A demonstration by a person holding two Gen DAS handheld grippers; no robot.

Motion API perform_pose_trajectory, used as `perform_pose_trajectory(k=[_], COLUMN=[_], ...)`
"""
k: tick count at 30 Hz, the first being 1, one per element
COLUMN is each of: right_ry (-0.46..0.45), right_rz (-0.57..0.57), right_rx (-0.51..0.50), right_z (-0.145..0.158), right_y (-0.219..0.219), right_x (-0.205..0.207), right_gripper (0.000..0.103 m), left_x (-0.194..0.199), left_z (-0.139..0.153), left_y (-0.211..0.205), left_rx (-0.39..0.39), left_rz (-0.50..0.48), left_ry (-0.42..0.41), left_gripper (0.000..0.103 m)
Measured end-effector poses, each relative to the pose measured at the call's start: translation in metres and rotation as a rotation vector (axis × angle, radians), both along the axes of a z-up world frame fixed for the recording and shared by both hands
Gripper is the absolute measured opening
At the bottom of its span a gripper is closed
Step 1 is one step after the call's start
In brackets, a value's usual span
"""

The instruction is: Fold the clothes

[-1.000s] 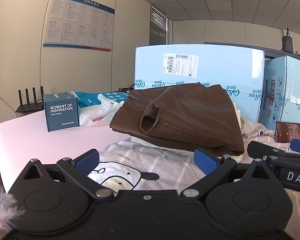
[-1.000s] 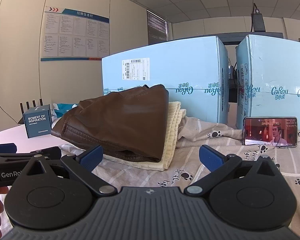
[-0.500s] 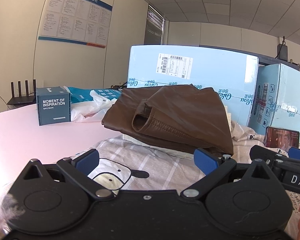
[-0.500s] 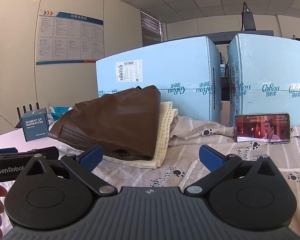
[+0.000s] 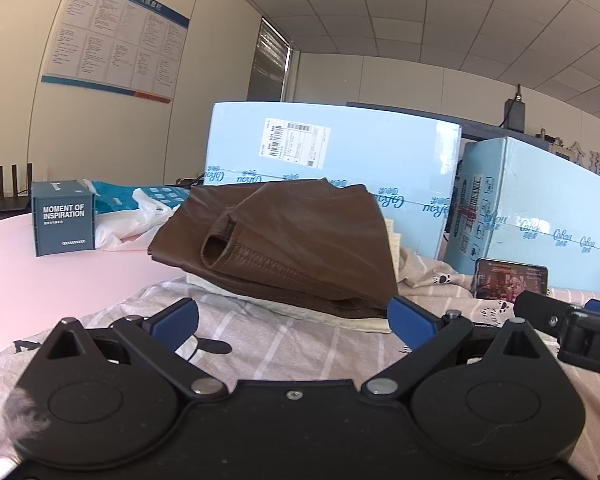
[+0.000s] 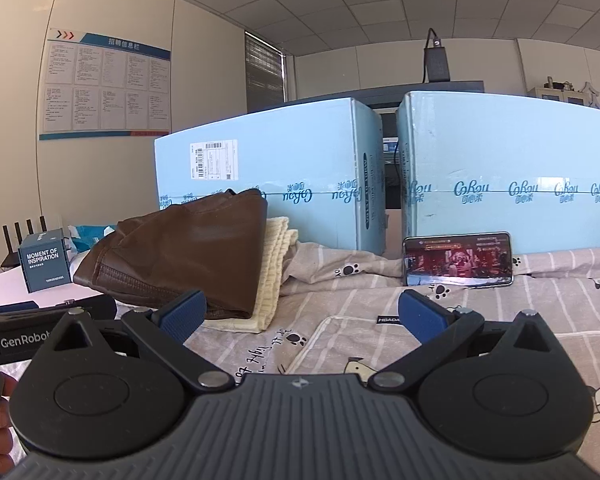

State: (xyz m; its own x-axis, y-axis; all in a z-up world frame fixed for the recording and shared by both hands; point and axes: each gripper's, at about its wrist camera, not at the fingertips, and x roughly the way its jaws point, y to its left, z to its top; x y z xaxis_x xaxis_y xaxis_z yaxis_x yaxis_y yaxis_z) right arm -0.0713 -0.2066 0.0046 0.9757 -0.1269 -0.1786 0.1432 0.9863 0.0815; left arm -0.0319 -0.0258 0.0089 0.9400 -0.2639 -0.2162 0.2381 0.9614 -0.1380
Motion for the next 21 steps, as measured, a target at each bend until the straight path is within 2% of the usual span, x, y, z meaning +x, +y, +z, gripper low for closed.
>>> perform_pose_trajectory(k=[8, 21], right_ry=[-0.01, -0.071], right_rz=[-0.127, -0.396], right_rx=[0.029, -0.009], right_z=[0.009, 0.043], right_y=[-0.03, -0.093], right_x=[-0.035, -0.096], right_gripper=[0.103, 0.103], left_x=[-0.016, -0.035], left_z=[0.011, 0.051], left_y=[-0.046, -0.129], left_rx=[0.002, 0.001], left_rz=[-0.138, -0.399], left_ry=[-0.053, -0.178], left_gripper=[0.103, 0.103])
